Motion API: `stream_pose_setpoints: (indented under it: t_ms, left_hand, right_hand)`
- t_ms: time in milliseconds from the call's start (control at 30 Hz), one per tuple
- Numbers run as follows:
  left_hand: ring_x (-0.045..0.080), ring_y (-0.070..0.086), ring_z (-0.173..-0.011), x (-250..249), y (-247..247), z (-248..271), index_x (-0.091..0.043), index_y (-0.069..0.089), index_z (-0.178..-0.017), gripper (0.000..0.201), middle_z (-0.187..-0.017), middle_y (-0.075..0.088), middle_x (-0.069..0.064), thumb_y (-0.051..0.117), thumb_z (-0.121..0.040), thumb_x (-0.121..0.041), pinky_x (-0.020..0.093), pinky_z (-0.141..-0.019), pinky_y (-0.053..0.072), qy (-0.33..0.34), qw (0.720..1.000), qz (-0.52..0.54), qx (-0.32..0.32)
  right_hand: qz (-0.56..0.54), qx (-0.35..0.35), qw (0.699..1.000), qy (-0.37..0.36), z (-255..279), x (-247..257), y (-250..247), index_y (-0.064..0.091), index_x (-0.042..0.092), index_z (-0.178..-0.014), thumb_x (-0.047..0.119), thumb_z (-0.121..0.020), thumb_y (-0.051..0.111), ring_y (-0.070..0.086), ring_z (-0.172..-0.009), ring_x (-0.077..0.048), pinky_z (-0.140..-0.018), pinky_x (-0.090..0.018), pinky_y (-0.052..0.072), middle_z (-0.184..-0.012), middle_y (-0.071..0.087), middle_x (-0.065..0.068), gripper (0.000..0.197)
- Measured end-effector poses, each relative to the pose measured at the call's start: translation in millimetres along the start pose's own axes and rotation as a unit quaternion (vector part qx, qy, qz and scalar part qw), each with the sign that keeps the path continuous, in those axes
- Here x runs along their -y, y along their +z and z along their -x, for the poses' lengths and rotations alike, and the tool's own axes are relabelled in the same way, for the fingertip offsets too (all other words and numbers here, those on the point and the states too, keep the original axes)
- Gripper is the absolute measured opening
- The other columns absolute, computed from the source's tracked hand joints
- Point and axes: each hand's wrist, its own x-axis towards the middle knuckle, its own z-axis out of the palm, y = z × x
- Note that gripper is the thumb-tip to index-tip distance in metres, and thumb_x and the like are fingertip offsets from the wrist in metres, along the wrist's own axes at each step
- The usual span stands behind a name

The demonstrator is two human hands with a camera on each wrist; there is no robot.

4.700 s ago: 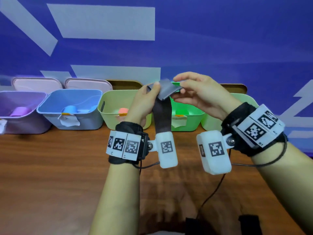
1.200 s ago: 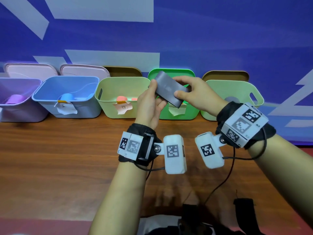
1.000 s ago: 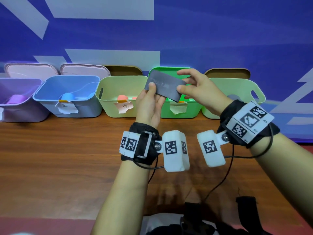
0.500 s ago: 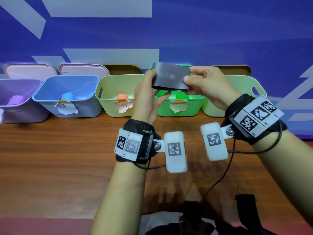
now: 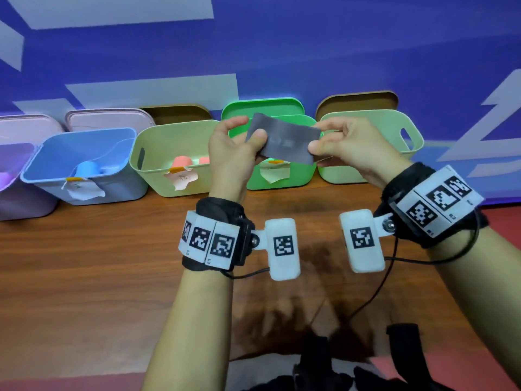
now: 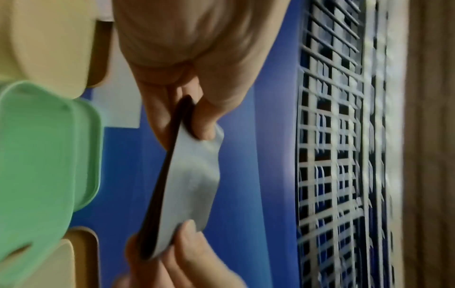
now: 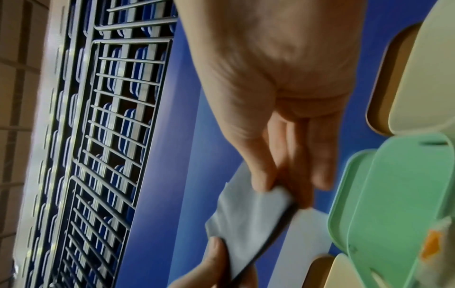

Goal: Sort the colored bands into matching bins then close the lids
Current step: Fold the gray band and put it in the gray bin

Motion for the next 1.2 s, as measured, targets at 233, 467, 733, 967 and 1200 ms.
stream_pose_setpoints:
  t_ms: [233,467,733,967,1200]
  left_hand:
    - [0.017,0.049,-0.058,-10,55,-6,-0.027,0.033,-0.081,0.04,-0.064,0.057,-0.002,0.064,-0.078,-0.003,0.031,-0.063,0.042,0.088,0.944,-0.26,0.184]
    - [0.017,0.056,-0.064,-13,94,-7,-0.024,0.032,-0.079,0.039,-0.069,0.061,-0.003,0.064,-0.083,-0.003,0.031,-0.064,0.048,0.069,0.918,-0.303,0.247]
    - [0.018,0.05,-0.083,13,139,-10,-0.017,0.045,-0.086,0.014,-0.089,0.053,0.014,0.058,-0.092,-0.011,0.033,-0.077,0.043,-0.042,0.94,-0.201,0.271]
    - [0.001,0.057,-0.065,43,173,-19,-0.023,0.053,-0.079,0.016,-0.072,0.059,-0.008,0.054,-0.095,-0.024,0.024,-0.074,0.046,-0.071,0.931,-0.228,0.277]
    - [-0.003,0.05,-0.045,58,210,-44,-0.014,0.054,-0.068,0.025,-0.048,0.057,-0.011,0.056,-0.092,-0.009,0.011,-0.052,0.044,-0.044,0.92,-0.285,0.265]
  right_hand:
    - [0.115,-0.042,0.989,-0.089,7,3,-36,0.059,0.018,-0.112,0.007,-0.087,0.058,0.052,-0.081,0.003,-0.075,-0.008,0.042,-0.103,0.058,0.002,0.027]
    - [0.111,-0.107,0.981,-0.12,2,-7,-66,0.061,0.017,-0.07,0.009,-0.085,0.064,0.048,-0.053,0.002,-0.062,-0.021,0.042,-0.06,0.054,0.01,0.018]
    - [-0.001,-0.227,0.971,-0.075,-12,-29,-104,0.061,0.018,-0.067,0.01,-0.086,0.062,0.051,-0.055,-0.006,-0.053,-0.025,0.049,-0.061,0.053,0.004,0.02]
    - [-0.23,-0.246,0.942,0.008,-23,-51,-140,0.061,0.011,-0.077,0.013,-0.094,0.054,0.05,-0.054,-0.006,-0.051,-0.014,0.045,-0.068,0.052,-0.003,0.018]
    - [-0.212,-0.217,0.949,0.078,-39,-85,-173,0.062,0.012,-0.102,0.025,-0.094,0.053,0.054,-0.068,-0.009,-0.053,-0.017,0.05,-0.083,0.059,0.003,0.017]
